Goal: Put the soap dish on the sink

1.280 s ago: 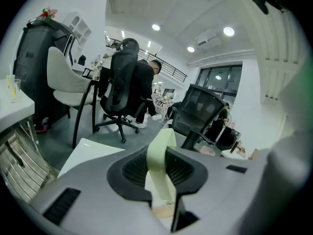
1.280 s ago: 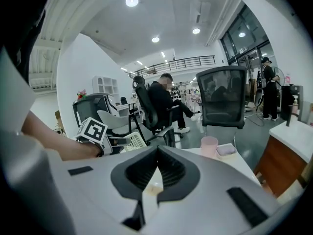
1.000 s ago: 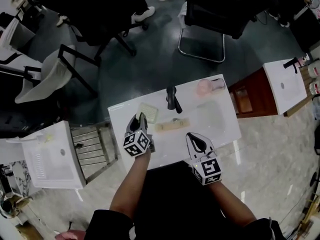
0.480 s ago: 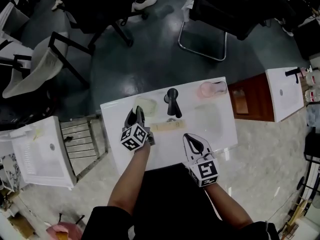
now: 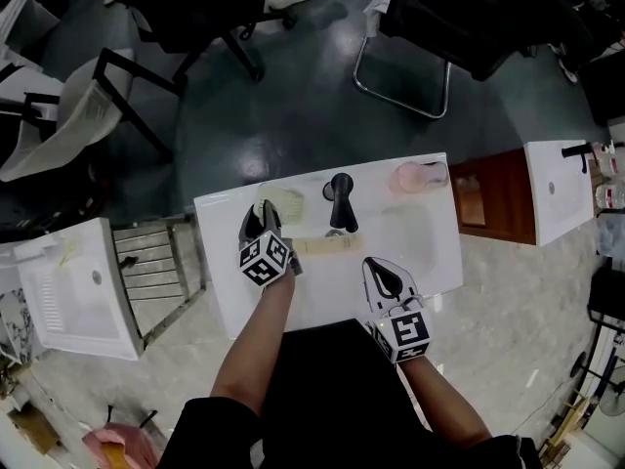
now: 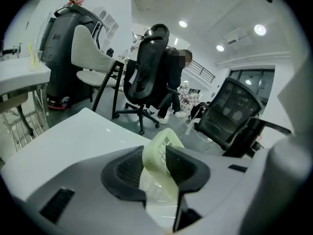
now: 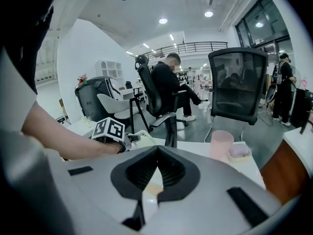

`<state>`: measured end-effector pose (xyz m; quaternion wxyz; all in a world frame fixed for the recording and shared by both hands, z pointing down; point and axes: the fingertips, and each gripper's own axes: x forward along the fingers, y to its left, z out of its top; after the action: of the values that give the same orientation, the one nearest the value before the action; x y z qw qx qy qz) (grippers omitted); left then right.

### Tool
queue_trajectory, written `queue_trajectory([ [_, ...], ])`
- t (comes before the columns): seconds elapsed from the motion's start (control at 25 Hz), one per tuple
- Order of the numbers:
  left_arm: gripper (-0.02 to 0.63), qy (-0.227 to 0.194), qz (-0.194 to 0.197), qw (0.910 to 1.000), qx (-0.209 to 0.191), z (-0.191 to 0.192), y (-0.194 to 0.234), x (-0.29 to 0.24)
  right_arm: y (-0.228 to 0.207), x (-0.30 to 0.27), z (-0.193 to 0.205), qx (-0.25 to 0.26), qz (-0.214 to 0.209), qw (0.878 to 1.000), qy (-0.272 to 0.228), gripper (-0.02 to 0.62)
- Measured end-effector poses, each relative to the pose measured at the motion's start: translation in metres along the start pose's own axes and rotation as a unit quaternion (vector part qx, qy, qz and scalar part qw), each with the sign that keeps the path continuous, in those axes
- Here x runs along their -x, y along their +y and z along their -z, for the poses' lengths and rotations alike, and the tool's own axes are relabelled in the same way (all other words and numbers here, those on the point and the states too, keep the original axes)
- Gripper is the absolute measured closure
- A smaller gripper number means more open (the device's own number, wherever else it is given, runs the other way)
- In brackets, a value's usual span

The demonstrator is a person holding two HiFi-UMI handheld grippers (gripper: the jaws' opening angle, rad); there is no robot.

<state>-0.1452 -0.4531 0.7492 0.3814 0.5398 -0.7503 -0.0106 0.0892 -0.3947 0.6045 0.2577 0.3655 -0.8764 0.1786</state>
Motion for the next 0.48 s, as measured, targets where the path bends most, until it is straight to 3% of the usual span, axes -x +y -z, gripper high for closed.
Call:
queue_trajectory([
  [0.28, 0.457, 0.042, -0.072, 0.9961, -0.03, 0.018, 0.027, -0.007, 0.001, 0.002, 0.007, -0.004, 0.001, 1.0, 0.006, 0.598],
  [0.48, 0.453, 0.048, -0.081, 0.9943, -0.051, 0.02, 0.028, -0.008, 0.002, 0.006, 0.012, -0.005, 0.0, 1.0, 0.008, 0.598],
])
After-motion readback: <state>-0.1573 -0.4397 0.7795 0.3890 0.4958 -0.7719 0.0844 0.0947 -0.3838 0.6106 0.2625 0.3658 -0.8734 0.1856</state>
